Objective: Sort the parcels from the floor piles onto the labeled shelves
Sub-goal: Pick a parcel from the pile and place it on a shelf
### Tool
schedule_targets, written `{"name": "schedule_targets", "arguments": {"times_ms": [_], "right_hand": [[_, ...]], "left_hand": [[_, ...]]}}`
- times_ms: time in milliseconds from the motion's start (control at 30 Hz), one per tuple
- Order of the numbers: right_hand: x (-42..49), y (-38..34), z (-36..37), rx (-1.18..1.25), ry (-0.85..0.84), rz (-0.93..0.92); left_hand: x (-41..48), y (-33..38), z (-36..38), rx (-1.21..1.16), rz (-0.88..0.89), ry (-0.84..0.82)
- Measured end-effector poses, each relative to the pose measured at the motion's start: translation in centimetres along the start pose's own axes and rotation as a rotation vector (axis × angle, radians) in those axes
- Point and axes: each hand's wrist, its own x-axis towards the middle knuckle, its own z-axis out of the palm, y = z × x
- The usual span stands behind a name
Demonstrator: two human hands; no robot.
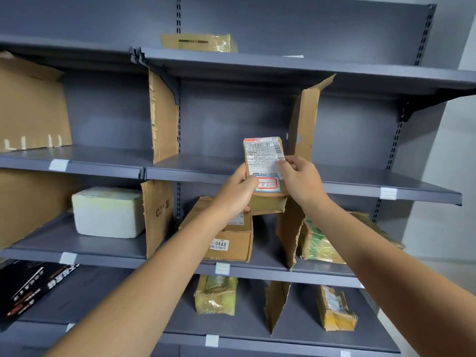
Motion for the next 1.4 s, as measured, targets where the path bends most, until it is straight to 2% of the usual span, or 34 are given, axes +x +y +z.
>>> {"name": "schedule_targets", "arguments": {"times_ms": [367,467,600,667,1033,1233,1400], "right_hand": [[6.6,-1.1,1.9,0.102,-0.163,-0.065],[7.6,-0.4,2.5,0.094,-0.247,-0.136],[9.1,0.5,3.4,0.069,-0.307,-0.160],[10.0,0.9,4.0,0.032,-0.316,-0.178],[15.7,3.2,9.1,-0.203,-0.211,-0.109],[18.1,3.9,11.9,-0.199,-0.119,0.045],[18.9,3.5,13.5,-0.288,-0.061,0.096]], "left_hand": [[6.8,1.0,-3.3,0.061,-0.062,0.290],[8.1,0.6,-4.2,0.079,-0.063,0.242],[9.6,-0.9,-5.5,0.182,-0.040,0.060],[10.8,-1.7,-6.0,0.220,-0.043,0.064],[19.0,-6.0,-7.5,0.464,-0.036,0.157],[22.5,-7.3,-7.9,0.601,-0.045,0.097],[24.1,-7.6,-8.3,0.607,-0.086,0.044]]}}
